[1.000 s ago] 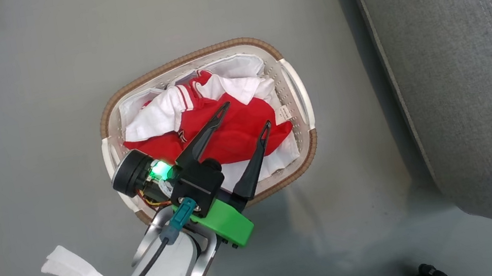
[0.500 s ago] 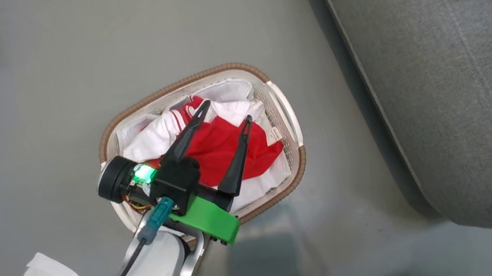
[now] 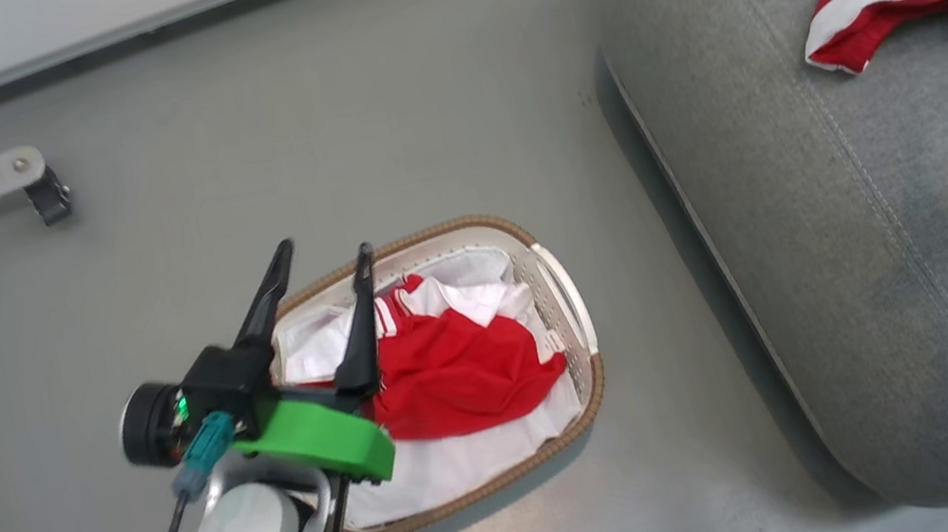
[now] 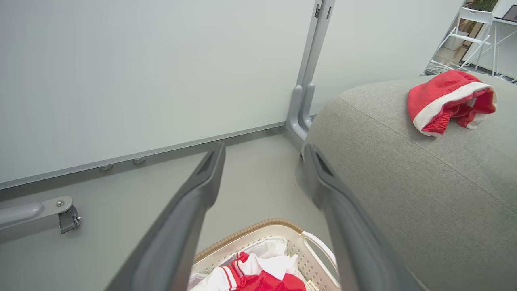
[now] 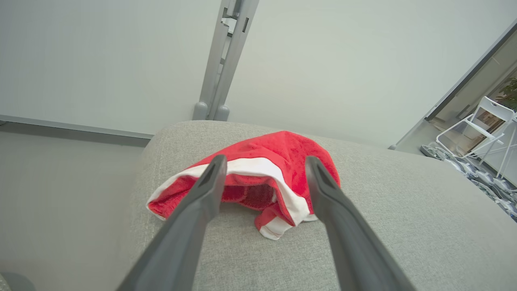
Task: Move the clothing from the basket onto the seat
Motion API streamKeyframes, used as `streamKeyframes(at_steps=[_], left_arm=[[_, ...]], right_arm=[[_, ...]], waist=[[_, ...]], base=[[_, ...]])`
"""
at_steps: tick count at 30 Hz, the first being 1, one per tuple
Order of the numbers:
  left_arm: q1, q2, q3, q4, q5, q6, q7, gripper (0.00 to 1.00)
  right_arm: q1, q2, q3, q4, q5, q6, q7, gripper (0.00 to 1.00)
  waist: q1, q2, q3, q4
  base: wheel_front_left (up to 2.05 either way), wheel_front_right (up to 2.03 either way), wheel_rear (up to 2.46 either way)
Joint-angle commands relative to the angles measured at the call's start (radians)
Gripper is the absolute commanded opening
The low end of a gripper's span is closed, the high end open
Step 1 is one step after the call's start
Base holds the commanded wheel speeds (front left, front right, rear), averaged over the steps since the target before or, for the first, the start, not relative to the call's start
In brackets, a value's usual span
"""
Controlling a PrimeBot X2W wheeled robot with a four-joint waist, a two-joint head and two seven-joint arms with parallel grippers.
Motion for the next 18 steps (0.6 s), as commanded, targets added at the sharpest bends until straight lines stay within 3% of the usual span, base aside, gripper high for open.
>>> streamKeyframes(at_steps=[1,6,18], left_arm=[[0.036,-0.002,0.025,-0.002,-0.005,0.005,-0.001,1.00],[0.119,-0.019,0.119,-0.015,0.008,0.008,-0.002,1.00],[0.338,-0.088,0.272,-0.028,0.069,-0.026,-0.002,1.00]], right_arm=[[0.026,0.005,0.014,-0.014,0.014,-0.001,-0.005,1.00],[0.075,0.047,0.059,-0.075,0.056,-0.001,-0.005,1.00],[0.321,0.219,0.112,-0.215,0.116,-0.001,-0.005,1.00]], waist=[[0.0000,0.0000,-0.082,0.033],[0.0000,0.0000,-0.141,0.065],[0.0000,0.0000,-0.251,0.131]], base=[[0.00,0.00,0.00],[0.00,0.00,0.00],[0.00,0.00,0.00]])
